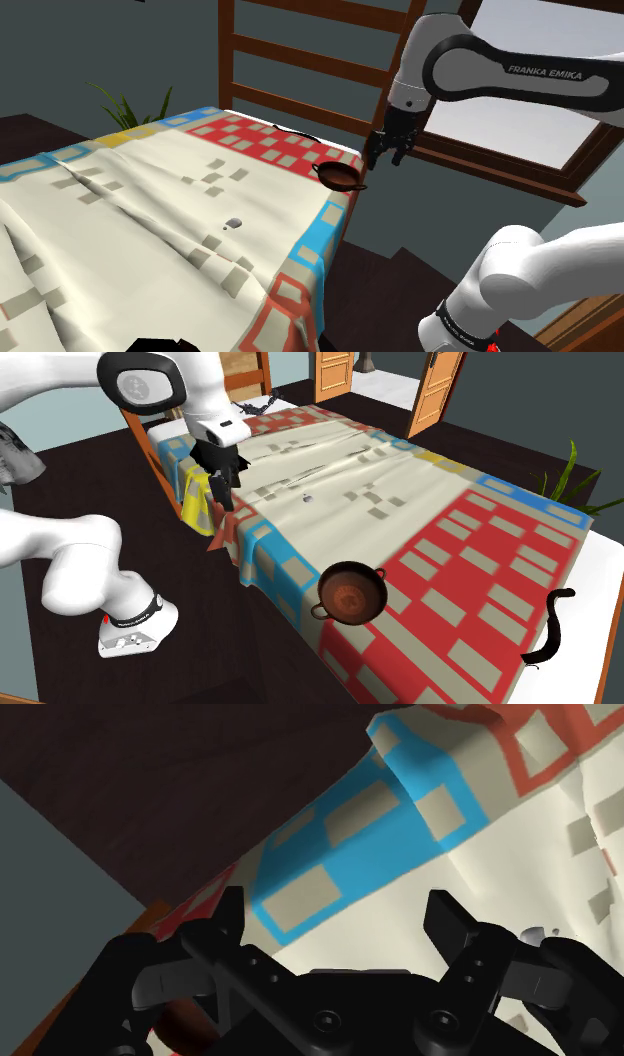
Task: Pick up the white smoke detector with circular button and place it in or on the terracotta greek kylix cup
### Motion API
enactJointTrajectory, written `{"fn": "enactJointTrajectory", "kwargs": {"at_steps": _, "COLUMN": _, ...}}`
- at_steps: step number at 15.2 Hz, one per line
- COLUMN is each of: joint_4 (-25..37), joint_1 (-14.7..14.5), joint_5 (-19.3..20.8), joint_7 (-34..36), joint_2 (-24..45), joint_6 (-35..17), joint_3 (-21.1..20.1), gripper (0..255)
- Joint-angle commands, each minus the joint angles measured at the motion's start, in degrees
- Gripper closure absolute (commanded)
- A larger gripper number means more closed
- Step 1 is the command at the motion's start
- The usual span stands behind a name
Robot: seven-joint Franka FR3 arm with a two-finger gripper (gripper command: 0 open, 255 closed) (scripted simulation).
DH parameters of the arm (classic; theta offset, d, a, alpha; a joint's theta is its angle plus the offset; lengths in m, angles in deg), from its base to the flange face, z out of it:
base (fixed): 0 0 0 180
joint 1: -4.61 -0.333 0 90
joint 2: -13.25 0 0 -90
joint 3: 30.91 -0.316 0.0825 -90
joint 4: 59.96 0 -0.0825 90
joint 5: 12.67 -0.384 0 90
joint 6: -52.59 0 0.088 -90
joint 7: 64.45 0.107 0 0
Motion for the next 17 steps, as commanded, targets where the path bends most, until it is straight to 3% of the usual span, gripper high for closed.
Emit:
{"fn": "enactJointTrajectory", "kwargs": {"at_steps": 1, "joint_4": -0.82, "joint_1": -0.12, "joint_5": -1.86, "joint_7": 4.01, "joint_2": 2.11, "joint_6": -2.66, "joint_3": -1.76, "gripper": 0}}
{"fn": "enactJointTrajectory", "kwargs": {"at_steps": 9, "joint_4": 0.62, "joint_1": -0.34, "joint_5": -7.42, "joint_7": 18.17, "joint_2": 14.83, "joint_6": -13.48, "joint_3": -7.97, "gripper": 0}}
{"fn": "enactJointTrajectory", "kwargs": {"at_steps": 17, "joint_4": 7.26, "joint_1": -0.46, "joint_5": -9.53, "joint_7": 31.62, "joint_2": 30.90, "joint_6": -23.34, "joint_3": -12.59, "gripper": 0}}
